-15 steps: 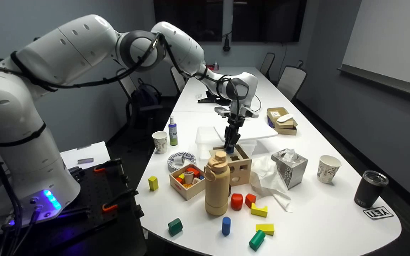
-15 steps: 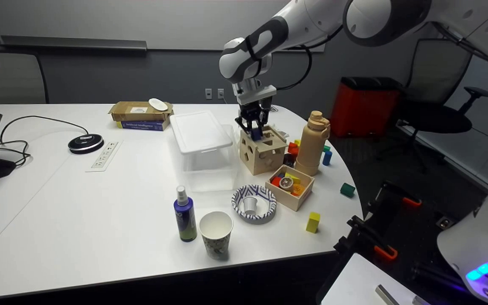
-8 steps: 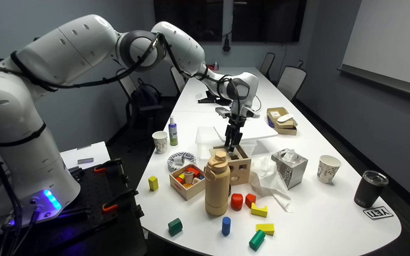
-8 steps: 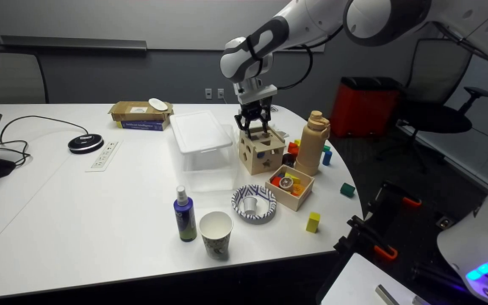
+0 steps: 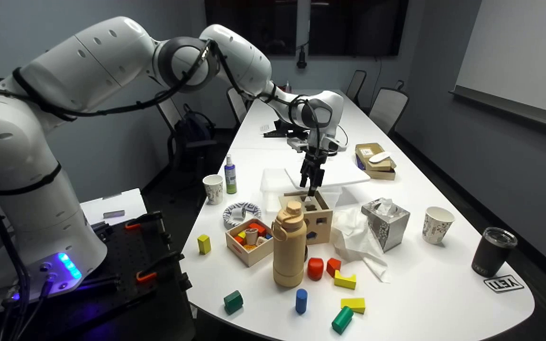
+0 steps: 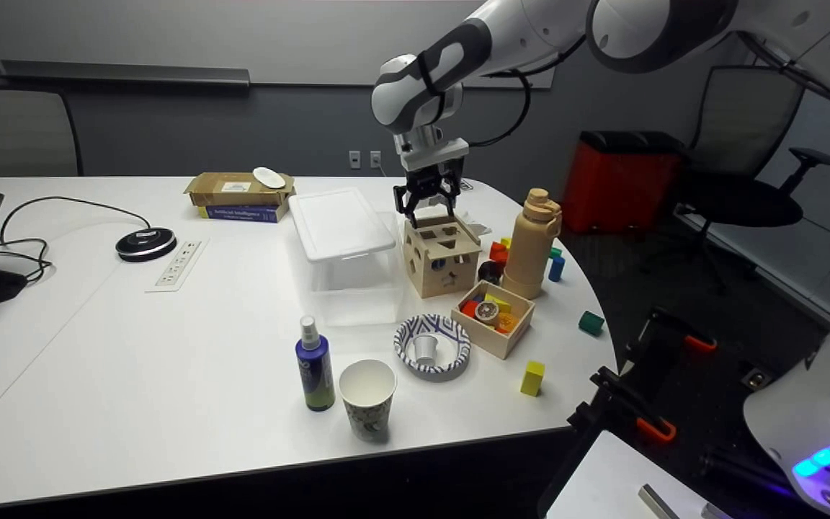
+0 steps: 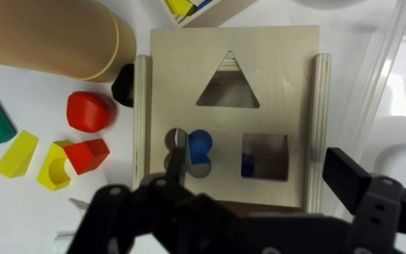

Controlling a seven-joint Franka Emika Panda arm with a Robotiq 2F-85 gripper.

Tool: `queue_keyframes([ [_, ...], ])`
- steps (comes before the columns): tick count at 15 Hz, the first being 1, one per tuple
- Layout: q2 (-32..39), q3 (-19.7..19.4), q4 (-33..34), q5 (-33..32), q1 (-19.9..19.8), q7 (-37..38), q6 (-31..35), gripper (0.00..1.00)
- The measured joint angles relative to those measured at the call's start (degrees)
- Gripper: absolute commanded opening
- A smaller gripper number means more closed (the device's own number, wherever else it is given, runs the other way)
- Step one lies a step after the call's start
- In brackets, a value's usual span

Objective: Put the green block inside the block

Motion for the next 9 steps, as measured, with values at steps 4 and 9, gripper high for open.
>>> queue_keyframes([
  [4,-2.6,0.2,-0.2,0.0,0.7,-0.1,0.0,1.00],
  [9,-7.5,0.9,-1.4,0.0,2.1,-2.0,0.0,1.00],
])
